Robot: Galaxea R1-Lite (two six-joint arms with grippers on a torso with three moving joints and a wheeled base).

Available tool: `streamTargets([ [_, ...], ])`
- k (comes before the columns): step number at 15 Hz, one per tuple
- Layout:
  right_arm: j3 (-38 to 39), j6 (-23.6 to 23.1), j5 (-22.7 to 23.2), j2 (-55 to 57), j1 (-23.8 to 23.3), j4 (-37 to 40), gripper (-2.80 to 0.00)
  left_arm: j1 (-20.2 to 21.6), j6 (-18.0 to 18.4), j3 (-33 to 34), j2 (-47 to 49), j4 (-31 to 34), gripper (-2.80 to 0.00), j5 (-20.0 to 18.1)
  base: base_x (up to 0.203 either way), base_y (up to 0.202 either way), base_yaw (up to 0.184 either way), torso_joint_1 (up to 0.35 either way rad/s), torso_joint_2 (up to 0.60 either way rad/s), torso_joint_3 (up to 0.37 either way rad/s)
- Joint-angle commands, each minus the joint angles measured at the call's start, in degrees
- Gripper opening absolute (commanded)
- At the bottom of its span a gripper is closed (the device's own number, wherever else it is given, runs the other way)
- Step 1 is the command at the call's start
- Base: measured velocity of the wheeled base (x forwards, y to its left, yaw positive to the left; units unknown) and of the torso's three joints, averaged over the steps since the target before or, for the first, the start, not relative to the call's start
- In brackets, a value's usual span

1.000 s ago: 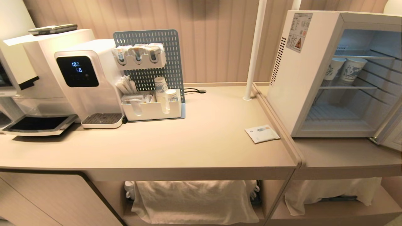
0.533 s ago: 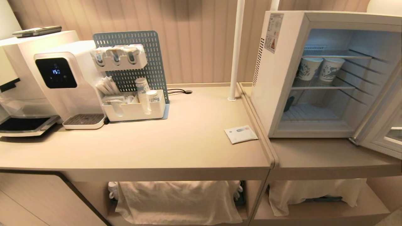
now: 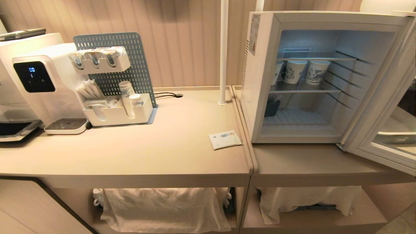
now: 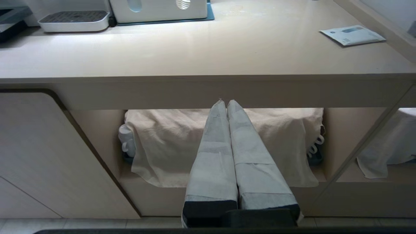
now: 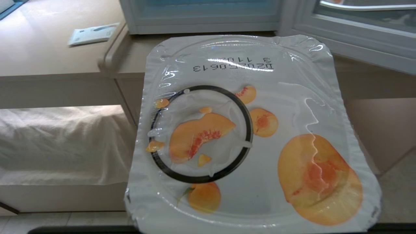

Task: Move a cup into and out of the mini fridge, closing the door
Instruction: Put the yoghurt in the freezer

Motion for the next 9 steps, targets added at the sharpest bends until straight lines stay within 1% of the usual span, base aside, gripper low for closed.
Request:
streamTargets([
  [1,0.0,-0.02,0.0,0.17,0.0,0.04,-2.8,0.01,-0.16,0.09,-0.06,0.05,-2.8,-0.02,0.0,-0.169,-0.002,-0.002,0.01,0.002],
  [3,0.0,-0.02,0.0,0.17,0.0,0.04,-2.8,0.01,-0.12,0.08,-0.06,0.05,-2.8,-0.02,0.0,-0.113,0.006,0.002,0.0,0.002],
  [6,0.0,-0.02,0.0,0.17,0.0,0.04,-2.8,0.01,-0.12,0.09,-0.06,0.05,-2.8,-0.02,0.0,0.0,0.0,0.0,0.0,0.0],
  [9,0.0,-0.02,0.0,0.17,0.0,0.04,-2.8,0.01,-0.12,0.09,-0.06,0.05,-2.8,-0.02,0.168,-0.003,-0.001,0.01,0.0,-0.002],
])
